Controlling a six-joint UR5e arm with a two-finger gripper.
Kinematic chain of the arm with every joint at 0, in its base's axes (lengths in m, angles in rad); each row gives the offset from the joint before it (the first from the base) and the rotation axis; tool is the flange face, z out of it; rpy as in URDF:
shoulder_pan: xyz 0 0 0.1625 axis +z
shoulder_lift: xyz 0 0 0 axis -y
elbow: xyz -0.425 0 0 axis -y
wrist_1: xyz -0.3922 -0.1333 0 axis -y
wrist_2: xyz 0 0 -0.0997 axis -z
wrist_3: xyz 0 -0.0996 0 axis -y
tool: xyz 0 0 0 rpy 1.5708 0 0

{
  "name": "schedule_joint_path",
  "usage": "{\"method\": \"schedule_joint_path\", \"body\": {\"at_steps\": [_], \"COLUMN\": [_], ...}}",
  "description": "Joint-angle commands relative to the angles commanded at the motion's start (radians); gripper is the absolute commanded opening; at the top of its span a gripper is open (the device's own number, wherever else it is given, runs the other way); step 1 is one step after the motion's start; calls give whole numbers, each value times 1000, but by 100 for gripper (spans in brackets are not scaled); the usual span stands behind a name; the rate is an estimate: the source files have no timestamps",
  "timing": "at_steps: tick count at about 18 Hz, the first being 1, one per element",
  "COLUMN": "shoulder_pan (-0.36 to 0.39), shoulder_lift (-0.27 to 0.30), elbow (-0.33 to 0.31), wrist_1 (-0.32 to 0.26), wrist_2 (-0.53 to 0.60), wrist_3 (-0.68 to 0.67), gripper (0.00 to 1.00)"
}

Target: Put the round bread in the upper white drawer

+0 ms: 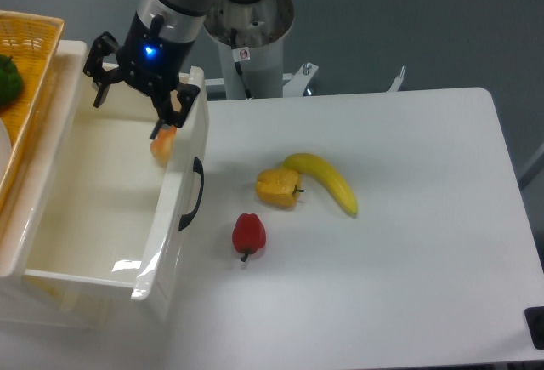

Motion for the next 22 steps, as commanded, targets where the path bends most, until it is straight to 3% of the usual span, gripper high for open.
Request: {"method": "schedule_joint_path", "body": {"at_steps": [5, 8, 12, 18, 22], "shoulder_pan": [63, 81, 75, 71, 71], "shoulder_lift": [0, -3, -58, -67, -90], "elbow": [5, 9, 77, 23, 8], "wrist_1": [15, 60, 71, 75, 78], "wrist_2": [92, 204, 349, 449, 486], "wrist_3": [60, 72, 127, 302, 313], "gripper": [100, 100, 100, 100, 100]}}
